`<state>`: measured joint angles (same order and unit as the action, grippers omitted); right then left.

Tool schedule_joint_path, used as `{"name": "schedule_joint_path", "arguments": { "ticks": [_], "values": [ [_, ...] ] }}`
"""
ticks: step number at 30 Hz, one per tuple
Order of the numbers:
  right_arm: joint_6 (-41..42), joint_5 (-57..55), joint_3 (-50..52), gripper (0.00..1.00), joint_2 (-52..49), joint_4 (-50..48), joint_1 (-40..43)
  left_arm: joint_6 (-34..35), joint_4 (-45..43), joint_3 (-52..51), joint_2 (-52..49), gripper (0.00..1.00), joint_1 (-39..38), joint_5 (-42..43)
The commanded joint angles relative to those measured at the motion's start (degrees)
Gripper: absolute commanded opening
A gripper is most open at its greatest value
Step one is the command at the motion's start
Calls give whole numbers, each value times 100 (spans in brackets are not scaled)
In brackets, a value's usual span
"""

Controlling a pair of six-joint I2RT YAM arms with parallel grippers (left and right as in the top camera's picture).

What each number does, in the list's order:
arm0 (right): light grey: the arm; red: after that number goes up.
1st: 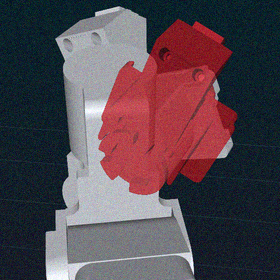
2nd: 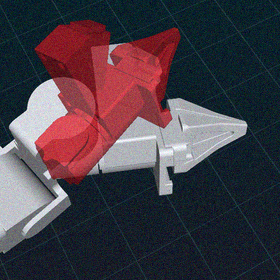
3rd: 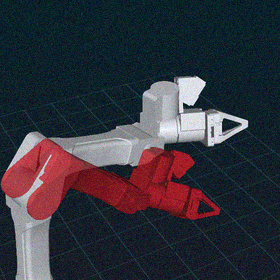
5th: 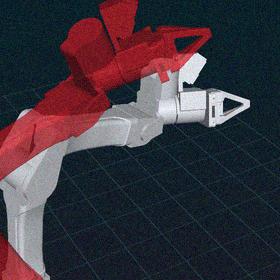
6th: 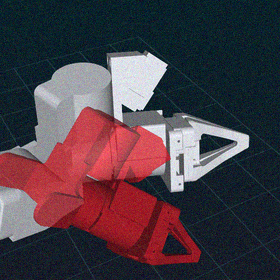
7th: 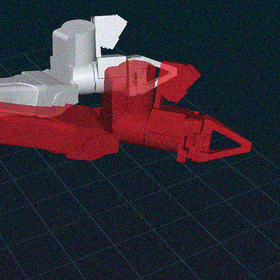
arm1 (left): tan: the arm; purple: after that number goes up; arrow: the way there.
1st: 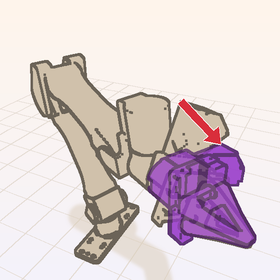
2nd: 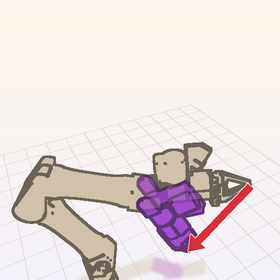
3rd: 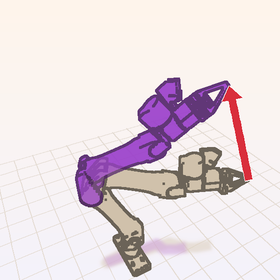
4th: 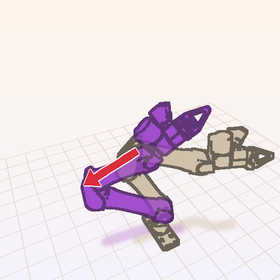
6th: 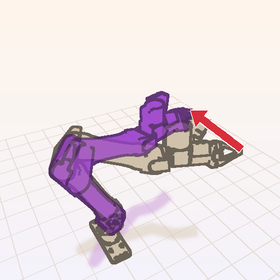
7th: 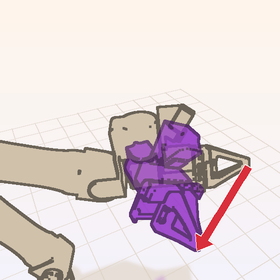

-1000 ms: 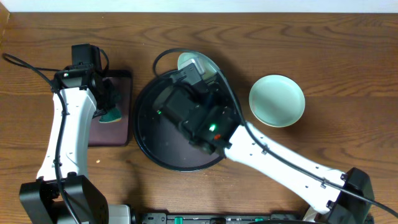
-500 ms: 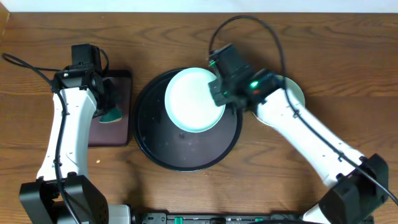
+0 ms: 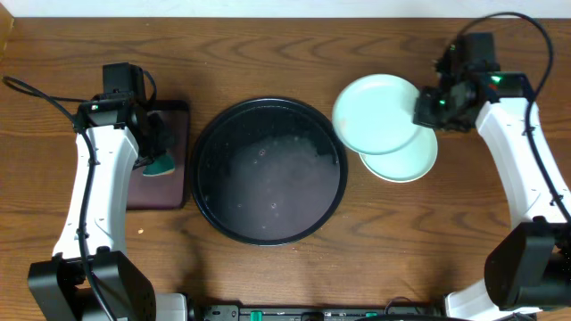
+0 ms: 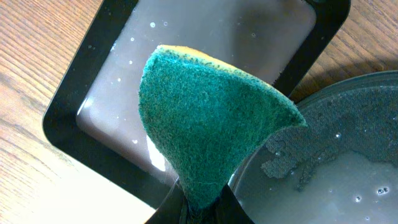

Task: Clean dirty plates on tray and stack at the side
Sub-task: 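Place the pale green plate onto the plate stack, release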

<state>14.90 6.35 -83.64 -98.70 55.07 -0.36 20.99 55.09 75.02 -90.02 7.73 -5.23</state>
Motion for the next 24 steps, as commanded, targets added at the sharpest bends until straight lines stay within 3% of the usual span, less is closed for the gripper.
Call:
{"name": "schedule_joint_path", "arguments": {
  "ticks": [1,10,11,14,17,20,24],
  "values": [
    [74,-385,470,1,129,-175,238,-214,-11,20,-35,7,28,-31],
    [96,-514,1687,1,129,-1445,525,-841,-166,20,-35,7,31,-33],
    [94,-476,1740,4,129,-1521,518,-855,-205,20,-35,8,31,-33],
    [87,-431,1766,34,129,-1547,481,-887,-280,20,-35,7,31,-33],
    [-205,-109,1644,55,131,-1443,428,-1064,-313,20,-35,7,31,-33],
    [-428,170,1274,66,131,-1082,361,-1228,-334,20,-76,7,37,-35],
    [-564,162,501,72,131,-479,199,-1287,-470,20,-356,7,111,-33]
  ]
}}
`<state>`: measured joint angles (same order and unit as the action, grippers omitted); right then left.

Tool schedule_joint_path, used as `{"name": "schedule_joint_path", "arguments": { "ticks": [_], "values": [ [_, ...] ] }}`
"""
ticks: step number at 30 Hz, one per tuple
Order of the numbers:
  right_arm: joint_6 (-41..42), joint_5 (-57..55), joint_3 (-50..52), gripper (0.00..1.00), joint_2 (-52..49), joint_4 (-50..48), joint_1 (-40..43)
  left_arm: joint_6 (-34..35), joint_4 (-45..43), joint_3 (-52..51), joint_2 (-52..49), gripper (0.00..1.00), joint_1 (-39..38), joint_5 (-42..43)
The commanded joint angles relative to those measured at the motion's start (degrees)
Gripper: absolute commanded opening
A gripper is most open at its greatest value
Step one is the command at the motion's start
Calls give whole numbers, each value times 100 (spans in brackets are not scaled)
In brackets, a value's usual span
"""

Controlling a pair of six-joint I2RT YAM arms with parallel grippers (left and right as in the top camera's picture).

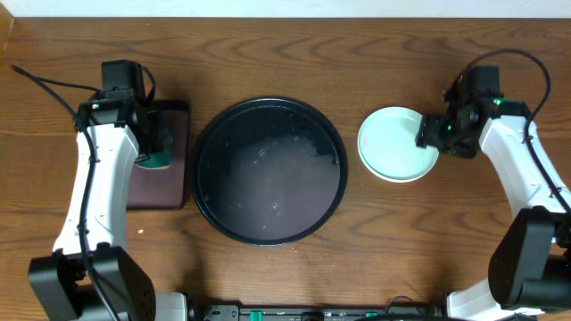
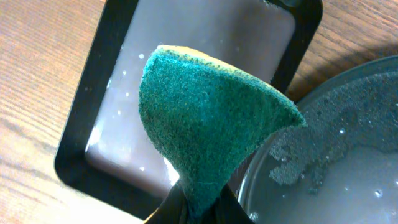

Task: Clean dirty plates on tray and stack at the side
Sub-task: 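Place the pale green plate onto the plate stack, release, then set the sponge down in the small black tray with the left gripper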

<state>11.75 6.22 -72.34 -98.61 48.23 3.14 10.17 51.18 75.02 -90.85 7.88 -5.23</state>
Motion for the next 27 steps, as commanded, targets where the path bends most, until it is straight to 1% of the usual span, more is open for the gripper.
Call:
{"name": "schedule_joint_path", "arguments": {
  "ticks": [1,5,9,11,12,13,14,15,16,17,19,22,23,25,27],
  "values": [
    [-262,175,-772,73,122,293,-190,-205,-144,20,-385,8,131,-33],
    [-262,175,-1145,76,122,498,-352,-337,-382,20,-914,7,212,-31],
    [-262,177,-1193,80,122,575,-452,-739,-525,20,-1460,8,214,-28],
    [-262,177,-1193,81,122,632,-487,-778,-549,20,-1672,7,216,-26],
    [-262,177,-1193,82,122,651,-496,-776,-544,20,-1729,11,219,7],
    [-262,177,-1196,82,125,678,-498,-769,-542,20,-1749,27,219,59],
    [-262,177,-1200,83,125,695,-501,-739,-540,22,-1749,46,219,105],
    [-262,179,-1202,83,129,710,-501,-732,-540,31,-1727,60,219,151],
    [-260,186,-1211,83,140,728,-501,-732,-535,50,-1703,70,219,166],
    [-260,186,-1233,83,162,754,-501,-732,-507,90,-1672,74,219,166],
    [-262,221,-1327,84,212,839,-501,-732,-337,245,-1576,75,219,166],
    [-262,219,-1609,84,343,1025,-501,-719,201,723,-1338,75,219,166],
    [-262,216,-1722,85,398,1084,-498,-638,479,966,-1213,75,216,164],
    [-262,195,-1947,86,544,1189,-496,-264,898,1364,-953,75,216,166],
    [-262,98,-2168,86,758,1261,-496,-83,1054,1589,-629,75,219,166]
  ]
}}
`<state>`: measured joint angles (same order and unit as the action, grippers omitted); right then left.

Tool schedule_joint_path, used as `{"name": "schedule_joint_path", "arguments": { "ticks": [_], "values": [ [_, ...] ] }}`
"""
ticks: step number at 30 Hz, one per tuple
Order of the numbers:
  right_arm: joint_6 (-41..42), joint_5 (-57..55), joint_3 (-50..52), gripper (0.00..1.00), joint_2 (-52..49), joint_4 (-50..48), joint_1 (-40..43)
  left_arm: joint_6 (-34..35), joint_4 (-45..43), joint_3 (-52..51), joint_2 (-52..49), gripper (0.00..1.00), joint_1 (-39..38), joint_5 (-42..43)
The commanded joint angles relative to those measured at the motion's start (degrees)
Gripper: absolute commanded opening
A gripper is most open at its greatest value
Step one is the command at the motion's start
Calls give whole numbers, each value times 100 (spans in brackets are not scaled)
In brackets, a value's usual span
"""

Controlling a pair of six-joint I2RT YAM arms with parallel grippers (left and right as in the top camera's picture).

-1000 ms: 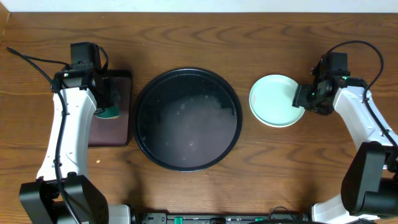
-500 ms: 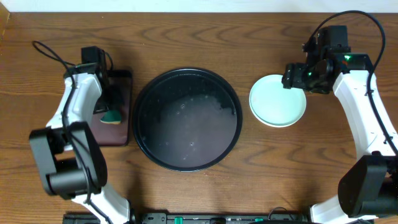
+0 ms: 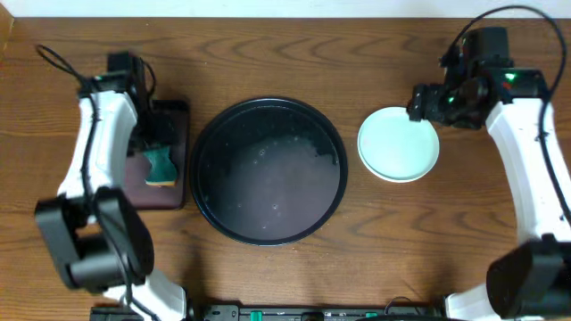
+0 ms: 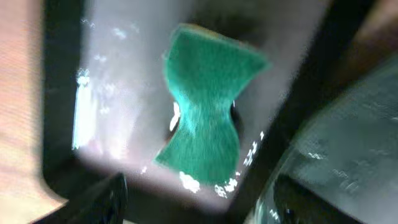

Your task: Clean dirty plates on tray and stack at the side

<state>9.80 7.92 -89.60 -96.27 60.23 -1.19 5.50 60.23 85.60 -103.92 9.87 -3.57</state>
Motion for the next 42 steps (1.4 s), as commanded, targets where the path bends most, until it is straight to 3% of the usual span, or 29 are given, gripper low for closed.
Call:
{"name": "schedule_joint_path", "arguments": {
  "ticks": [1,2,10,22,30,42],
  "values": [
    [-66,-118,-518,89,645,66,-63,380,116,549,859,75,20,-2],
    [-66,-157,-581,99,776,55,-63,380,96,549,1069,75,20,-2],
    [-68,-341,-723,99,2140,-413,-63,380,101,549,1937,76,20,-2],
    [-66,-339,-723,99,3692,-605,-63,380,103,538,2000,76,20,-2],
    [-66,-341,-723,99,4105,-2,-63,382,103,538,2000,76,20,-2],
    [-68,-343,-629,99,3985,-435,-63,380,103,538,2000,76,20,-2]
  ]
}}
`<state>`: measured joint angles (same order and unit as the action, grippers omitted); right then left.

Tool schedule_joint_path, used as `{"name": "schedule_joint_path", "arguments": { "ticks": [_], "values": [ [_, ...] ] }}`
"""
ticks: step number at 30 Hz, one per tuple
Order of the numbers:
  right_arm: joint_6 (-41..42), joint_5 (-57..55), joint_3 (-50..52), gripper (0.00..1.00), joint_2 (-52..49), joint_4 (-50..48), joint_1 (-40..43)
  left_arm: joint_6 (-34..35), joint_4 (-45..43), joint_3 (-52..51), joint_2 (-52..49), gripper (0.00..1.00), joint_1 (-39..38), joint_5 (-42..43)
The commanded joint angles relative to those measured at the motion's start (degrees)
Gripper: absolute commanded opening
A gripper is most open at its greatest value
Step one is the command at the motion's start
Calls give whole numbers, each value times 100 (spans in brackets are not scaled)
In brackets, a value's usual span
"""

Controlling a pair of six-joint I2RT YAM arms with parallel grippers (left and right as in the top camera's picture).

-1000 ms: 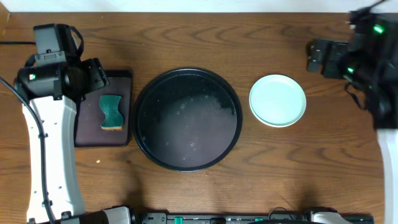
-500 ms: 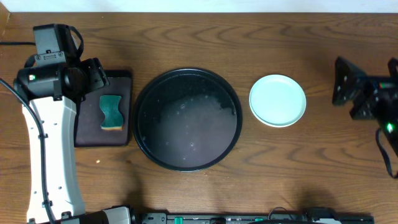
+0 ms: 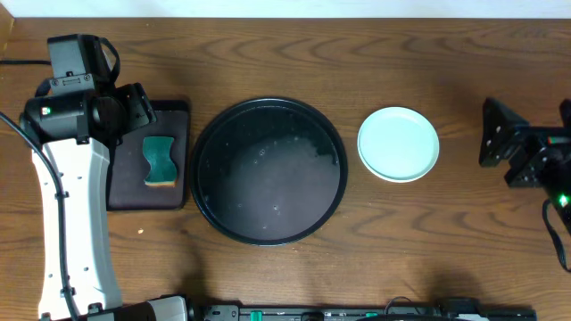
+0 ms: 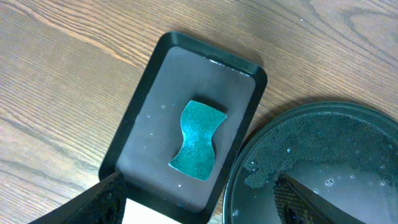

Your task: Clean dirty plates on tray and stack at the side

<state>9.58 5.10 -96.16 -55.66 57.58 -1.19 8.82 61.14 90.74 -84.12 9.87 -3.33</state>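
Observation:
A pale green plate (image 3: pixel 398 144) lies on the table right of the round black tray (image 3: pixel 269 223); from above it shows as a single disc. The tray holds a film of soapy water and no plates. A green sponge (image 4: pixel 198 148) lies flat in the small black rectangular tray (image 4: pixel 142 118), also seen from overhead as the sponge (image 3: pixel 160 160). My left gripper (image 4: pixel 199 211) hangs open high above it, with nothing between its fingers (image 4: pixel 109 199). My right gripper (image 3: pixel 496 135) sits at the far right edge, well apart from the plate.
The small rectangular tray (image 3: pixel 178 116) nearly touches the round tray's left rim. The left arm (image 3: pixel 76 205) runs down the table's left side. Bare wooden table (image 3: pixel 428 250) surrounds the plate and both trays.
My left gripper has risen from low over the small tray to high above it, still open, and the sponge stays put. My right arm has moved from beside the plate to the far right edge.
At first my left gripper held the sponge over the small tray and my right held a plate partly over another. Then that plate sat squarely on the lower one. Then the sponge lay released in the small tray. Now both arms are drawn back.

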Motion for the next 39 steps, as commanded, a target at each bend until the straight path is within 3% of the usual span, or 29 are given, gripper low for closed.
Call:
{"name": "schedule_joint_path", "arguments": {
  "ticks": [1,19,34,39],
  "values": [
    [-46,-63,85,99,-76,-348,-63,48,11,24,20,76,20,-26],
    [-46,-1043,2695,99,304,-4500,-63,48,11,24,20,76,20,-26],
    [-46,-1283,6413,99,1856,-8308,-63,48,11,24,20,76,20,-26],
    [-44,-1281,7770,99,2706,-9145,-63,48,11,24,20,76,20,-26]
  ]
}}
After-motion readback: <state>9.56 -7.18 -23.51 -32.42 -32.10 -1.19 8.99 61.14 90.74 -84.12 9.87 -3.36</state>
